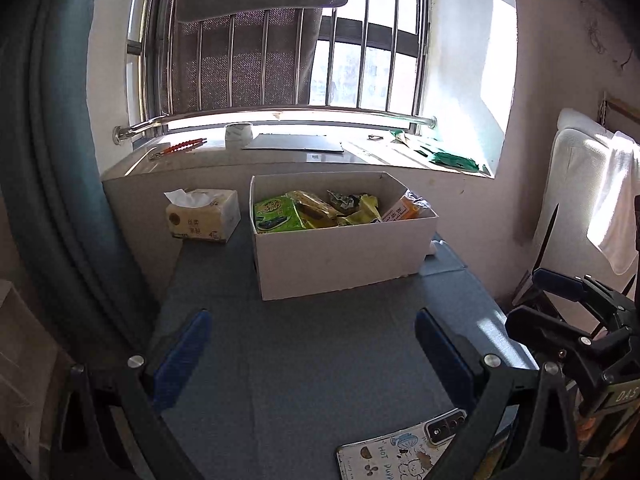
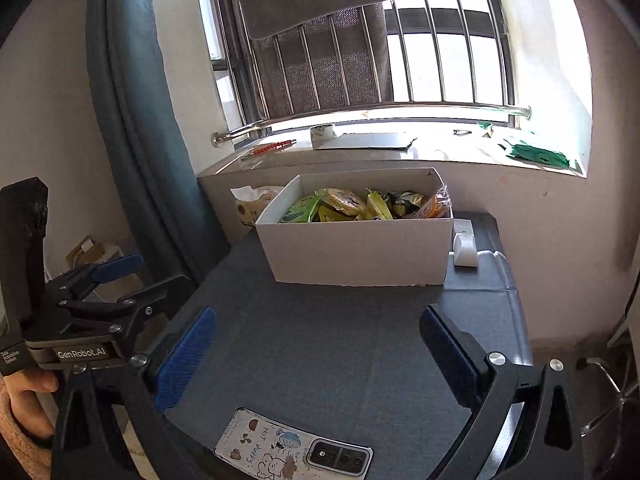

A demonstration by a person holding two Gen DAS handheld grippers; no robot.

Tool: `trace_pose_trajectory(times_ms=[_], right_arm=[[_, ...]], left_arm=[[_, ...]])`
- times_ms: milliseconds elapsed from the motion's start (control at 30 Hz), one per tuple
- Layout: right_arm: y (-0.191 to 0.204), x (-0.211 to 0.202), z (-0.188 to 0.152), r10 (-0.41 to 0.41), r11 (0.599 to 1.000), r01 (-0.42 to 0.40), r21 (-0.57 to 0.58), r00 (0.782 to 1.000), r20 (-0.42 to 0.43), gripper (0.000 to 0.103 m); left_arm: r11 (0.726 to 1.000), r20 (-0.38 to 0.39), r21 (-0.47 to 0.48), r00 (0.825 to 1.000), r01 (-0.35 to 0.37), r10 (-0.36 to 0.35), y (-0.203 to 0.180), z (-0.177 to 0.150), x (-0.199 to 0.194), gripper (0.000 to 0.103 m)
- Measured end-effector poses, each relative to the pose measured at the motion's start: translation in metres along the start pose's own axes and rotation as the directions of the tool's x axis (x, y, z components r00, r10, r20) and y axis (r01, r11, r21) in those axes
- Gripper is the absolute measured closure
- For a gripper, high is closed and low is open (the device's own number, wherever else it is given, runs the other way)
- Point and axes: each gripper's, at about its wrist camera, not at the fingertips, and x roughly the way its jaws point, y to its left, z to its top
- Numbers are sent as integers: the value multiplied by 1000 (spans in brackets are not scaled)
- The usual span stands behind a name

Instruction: Organize snacks

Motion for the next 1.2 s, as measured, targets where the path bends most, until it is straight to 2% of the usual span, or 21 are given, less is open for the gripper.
trace_pose_trajectory(times_ms=[1200], right_arm=[[2,-2,-2,5,1000,-5,1,1000,1,0]], left_arm=[[1000,-14,-1,1000,9,-9,1,-1,2,0]])
